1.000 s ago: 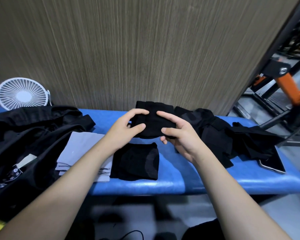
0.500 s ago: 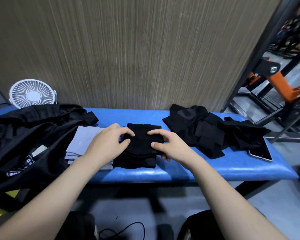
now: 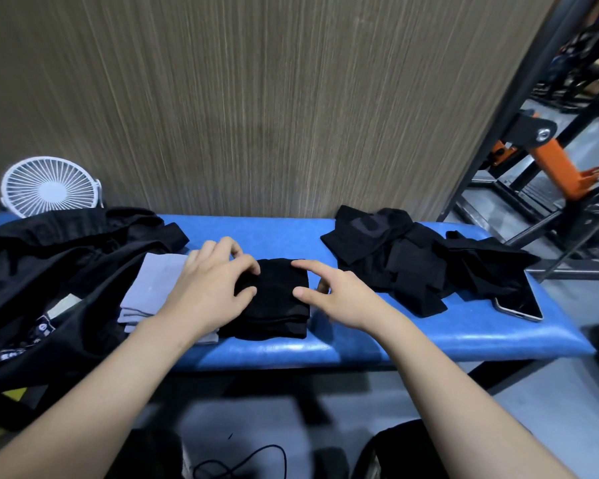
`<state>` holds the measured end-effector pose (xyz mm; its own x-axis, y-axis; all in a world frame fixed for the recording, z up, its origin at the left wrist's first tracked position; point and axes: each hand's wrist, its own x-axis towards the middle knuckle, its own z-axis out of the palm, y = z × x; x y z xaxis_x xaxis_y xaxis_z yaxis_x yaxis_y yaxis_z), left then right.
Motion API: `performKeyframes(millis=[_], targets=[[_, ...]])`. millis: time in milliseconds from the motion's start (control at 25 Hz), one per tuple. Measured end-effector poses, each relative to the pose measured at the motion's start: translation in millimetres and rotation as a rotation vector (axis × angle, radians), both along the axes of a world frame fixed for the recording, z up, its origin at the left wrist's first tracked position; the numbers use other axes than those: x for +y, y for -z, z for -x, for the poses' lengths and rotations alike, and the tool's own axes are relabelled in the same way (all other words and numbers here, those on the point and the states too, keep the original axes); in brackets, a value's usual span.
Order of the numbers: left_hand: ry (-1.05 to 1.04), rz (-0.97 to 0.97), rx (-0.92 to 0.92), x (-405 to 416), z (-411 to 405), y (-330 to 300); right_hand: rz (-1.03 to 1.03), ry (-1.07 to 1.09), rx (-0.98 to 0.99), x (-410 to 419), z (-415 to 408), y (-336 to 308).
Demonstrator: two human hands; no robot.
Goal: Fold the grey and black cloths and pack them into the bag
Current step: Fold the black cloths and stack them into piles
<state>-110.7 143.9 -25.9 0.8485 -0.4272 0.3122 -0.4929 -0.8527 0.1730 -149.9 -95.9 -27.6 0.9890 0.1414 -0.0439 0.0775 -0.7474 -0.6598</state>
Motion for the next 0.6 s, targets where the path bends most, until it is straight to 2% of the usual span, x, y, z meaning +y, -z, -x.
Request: performKeyframes(millis=[120, 320, 480, 600], targets=[[0.093, -0.099, 0.088, -7, 3, 3, 0.016, -0.052, 0.079, 1, 2, 3], [0.056, -0.204, 0.115, -11, -1, 6, 0.013, -0.074, 0.108, 15, -9, 15], [0.029, -0.221, 0.129, -7, -4, 2, -0.021, -0.096, 0.12, 16, -15, 12], [0.021, -0.143, 0.054, -12, -7, -1, -0.08, -0.063, 0.084, -5, -16, 6]])
